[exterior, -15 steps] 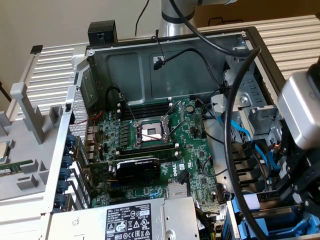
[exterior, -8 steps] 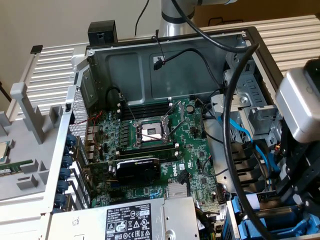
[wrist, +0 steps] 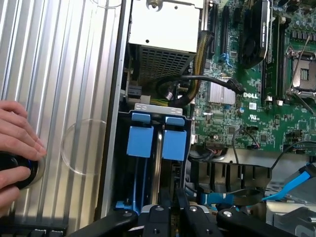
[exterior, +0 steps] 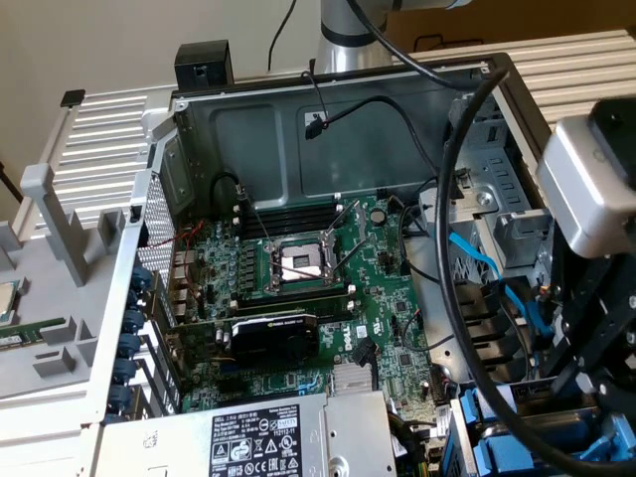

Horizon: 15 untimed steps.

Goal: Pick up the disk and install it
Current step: 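Insert the first disk wire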

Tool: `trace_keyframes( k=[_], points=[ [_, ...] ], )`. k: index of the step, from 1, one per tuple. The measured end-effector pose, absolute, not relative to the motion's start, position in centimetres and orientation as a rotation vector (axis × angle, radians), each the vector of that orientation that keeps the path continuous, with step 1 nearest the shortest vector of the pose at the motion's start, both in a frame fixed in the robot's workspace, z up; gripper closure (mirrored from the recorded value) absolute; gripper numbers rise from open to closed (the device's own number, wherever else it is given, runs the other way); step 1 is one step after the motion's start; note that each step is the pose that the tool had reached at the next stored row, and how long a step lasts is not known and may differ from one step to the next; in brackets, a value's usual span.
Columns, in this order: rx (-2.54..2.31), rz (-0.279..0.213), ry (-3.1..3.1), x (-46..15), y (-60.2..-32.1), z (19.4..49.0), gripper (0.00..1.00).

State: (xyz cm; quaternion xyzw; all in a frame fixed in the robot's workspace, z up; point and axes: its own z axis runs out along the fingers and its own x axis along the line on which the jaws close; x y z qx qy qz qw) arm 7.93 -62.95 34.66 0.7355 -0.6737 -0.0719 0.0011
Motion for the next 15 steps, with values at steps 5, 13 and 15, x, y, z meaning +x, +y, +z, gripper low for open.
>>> trace_keyframes(
  k=[5,13,15],
  points=[
    [2.298,-0.203,-2.107,7.81,-62.61,34.66,0.83],
    [2.279,-0.166,-2.094,7.77,-62.01,34.68,0.83],
    [2.276,-0.16,-2.091,7.77,-61.89,34.71,0.83]
  ],
)
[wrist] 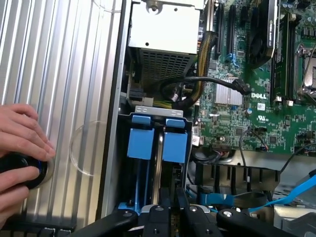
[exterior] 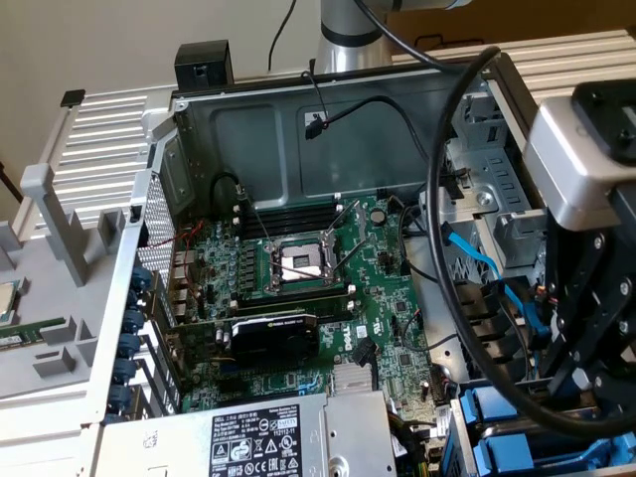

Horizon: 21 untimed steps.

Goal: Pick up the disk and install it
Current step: 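Insert the first disk wire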

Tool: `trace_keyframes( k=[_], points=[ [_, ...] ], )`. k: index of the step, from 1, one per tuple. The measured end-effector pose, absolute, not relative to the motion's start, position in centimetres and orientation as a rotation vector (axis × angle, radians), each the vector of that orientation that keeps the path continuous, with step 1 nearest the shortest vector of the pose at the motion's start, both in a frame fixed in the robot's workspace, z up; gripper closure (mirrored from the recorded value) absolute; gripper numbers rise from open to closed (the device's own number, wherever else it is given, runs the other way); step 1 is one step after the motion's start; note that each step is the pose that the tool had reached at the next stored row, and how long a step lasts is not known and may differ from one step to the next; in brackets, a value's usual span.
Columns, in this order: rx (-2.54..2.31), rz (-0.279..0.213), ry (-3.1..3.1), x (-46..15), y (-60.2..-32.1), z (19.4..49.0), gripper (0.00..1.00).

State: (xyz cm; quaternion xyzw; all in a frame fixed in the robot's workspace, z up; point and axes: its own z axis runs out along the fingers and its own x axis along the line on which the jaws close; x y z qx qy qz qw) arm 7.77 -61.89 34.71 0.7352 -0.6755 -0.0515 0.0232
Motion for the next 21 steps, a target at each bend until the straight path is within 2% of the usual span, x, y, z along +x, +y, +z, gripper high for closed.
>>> trace_keyframes(
  k=[21],
  points=[
    [2.163,-0.157,-2.211,7.68,-61.86,34.74,0.83]
  ],
)
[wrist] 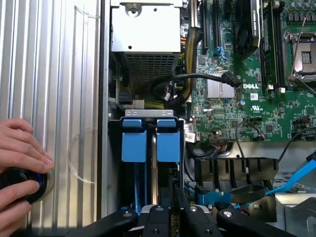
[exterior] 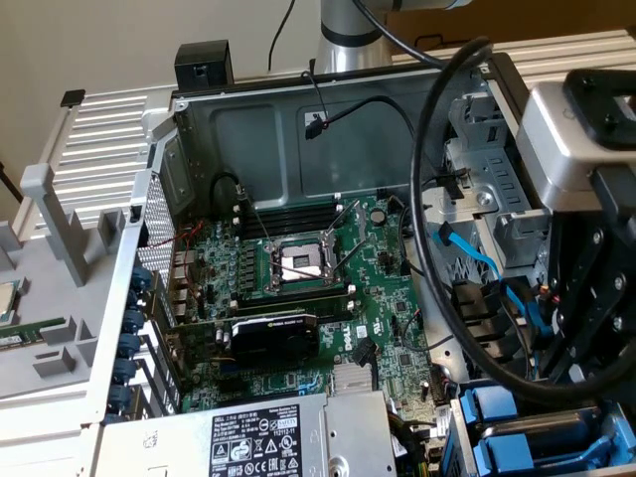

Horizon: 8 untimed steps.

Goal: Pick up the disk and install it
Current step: 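Insert the first disk wire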

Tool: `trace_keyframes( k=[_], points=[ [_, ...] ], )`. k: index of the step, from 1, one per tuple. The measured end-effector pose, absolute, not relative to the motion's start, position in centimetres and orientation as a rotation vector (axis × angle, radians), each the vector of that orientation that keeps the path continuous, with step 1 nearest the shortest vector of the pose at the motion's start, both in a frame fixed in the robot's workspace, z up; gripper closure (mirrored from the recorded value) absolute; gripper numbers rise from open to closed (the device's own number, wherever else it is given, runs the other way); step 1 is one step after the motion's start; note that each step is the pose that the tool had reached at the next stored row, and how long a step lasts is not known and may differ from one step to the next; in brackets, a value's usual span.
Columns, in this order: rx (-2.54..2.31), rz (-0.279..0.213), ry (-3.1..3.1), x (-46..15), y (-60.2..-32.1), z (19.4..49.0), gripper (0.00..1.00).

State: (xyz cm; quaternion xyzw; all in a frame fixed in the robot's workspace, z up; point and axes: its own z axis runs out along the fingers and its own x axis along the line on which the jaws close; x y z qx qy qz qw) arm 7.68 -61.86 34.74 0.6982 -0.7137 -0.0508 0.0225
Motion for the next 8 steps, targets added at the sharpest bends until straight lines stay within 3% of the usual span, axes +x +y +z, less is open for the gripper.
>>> trace_keyframes(
  k=[8],
  points=[
    [2.157,-0.151,-2.211,7.68,-61.84,34.77,0.83]
  ],
)
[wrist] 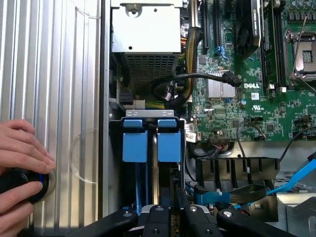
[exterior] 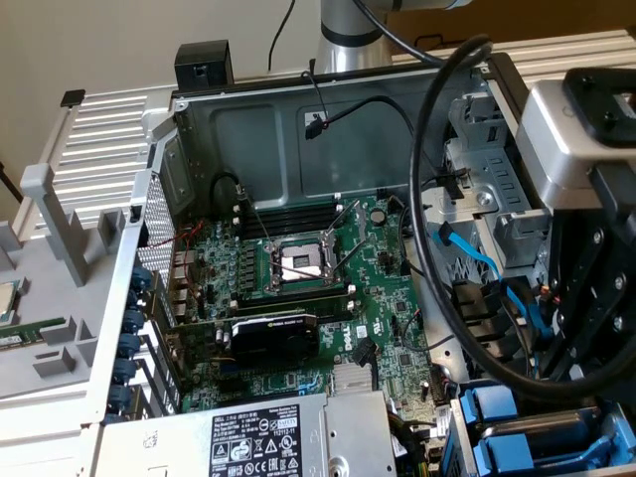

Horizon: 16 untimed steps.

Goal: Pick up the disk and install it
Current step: 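Insert the first disk wire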

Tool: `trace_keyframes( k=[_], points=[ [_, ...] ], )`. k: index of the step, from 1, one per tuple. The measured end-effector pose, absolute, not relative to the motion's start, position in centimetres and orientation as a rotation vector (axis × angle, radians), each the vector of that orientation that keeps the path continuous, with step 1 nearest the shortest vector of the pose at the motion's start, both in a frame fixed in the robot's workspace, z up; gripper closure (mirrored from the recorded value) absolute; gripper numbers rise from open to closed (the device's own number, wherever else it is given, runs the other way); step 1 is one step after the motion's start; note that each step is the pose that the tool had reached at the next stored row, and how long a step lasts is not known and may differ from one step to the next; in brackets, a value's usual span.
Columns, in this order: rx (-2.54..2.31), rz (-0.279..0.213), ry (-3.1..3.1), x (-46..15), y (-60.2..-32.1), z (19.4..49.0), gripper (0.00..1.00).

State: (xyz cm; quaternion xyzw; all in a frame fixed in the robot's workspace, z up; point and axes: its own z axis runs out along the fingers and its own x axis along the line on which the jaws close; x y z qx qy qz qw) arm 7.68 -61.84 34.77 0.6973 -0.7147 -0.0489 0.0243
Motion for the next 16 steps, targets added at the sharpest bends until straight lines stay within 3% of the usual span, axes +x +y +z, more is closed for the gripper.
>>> trace_keyframes(
  k=[16],
  points=[
    [2.137,-0.106,-2.195,7.7,-60.6,35.1,0.83]
  ],
)
